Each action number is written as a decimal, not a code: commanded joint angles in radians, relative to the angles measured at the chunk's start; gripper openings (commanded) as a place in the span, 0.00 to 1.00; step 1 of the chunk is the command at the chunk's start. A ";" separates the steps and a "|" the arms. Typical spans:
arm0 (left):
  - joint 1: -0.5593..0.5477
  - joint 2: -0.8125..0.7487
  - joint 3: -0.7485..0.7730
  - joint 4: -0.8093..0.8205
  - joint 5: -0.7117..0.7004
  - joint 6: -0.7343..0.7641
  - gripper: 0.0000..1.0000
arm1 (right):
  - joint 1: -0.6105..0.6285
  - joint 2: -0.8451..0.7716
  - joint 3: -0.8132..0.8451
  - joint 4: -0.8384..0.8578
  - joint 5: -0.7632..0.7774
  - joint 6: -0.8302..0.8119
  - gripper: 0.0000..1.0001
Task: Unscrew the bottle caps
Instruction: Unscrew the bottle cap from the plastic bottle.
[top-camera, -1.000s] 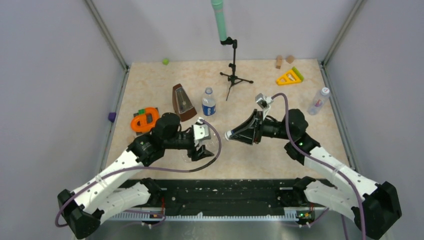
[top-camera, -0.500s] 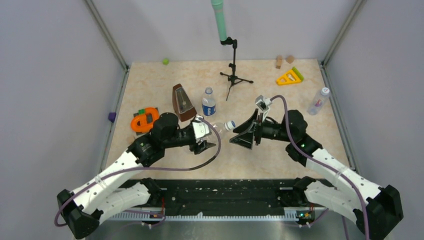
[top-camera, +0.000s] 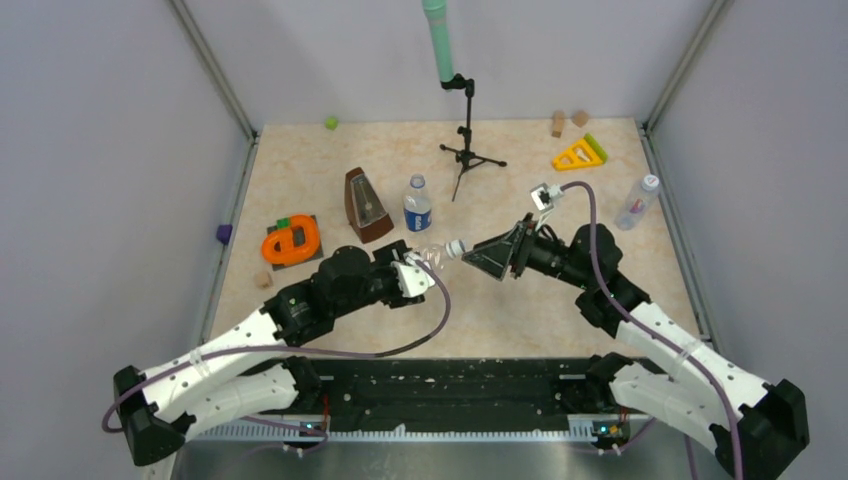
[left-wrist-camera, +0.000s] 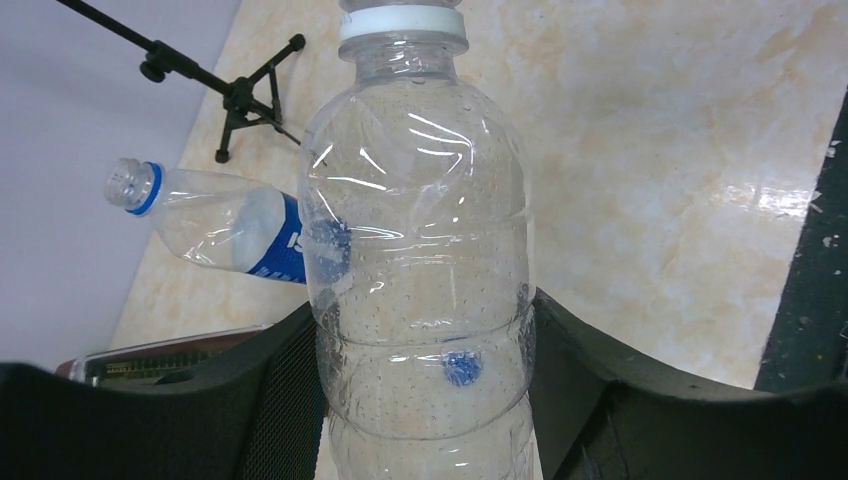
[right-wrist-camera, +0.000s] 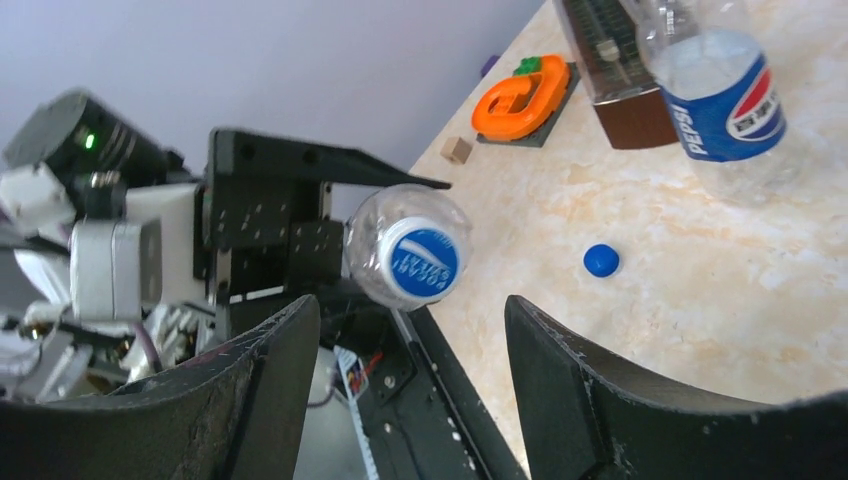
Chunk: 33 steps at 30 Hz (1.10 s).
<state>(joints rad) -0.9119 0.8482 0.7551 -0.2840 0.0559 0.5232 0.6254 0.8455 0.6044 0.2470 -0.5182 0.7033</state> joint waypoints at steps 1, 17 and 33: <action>-0.046 -0.042 -0.035 0.121 -0.142 0.063 0.00 | 0.007 -0.002 0.052 0.010 0.149 0.143 0.67; -0.087 -0.038 -0.074 0.164 -0.168 0.151 0.00 | 0.007 0.117 0.040 0.190 0.015 0.312 0.61; -0.088 -0.051 -0.046 0.133 -0.117 0.134 0.00 | 0.007 0.148 0.032 0.191 0.010 0.295 0.37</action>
<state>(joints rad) -0.9958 0.8097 0.6914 -0.1871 -0.0940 0.6724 0.6254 0.9894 0.6064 0.3946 -0.4999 1.0000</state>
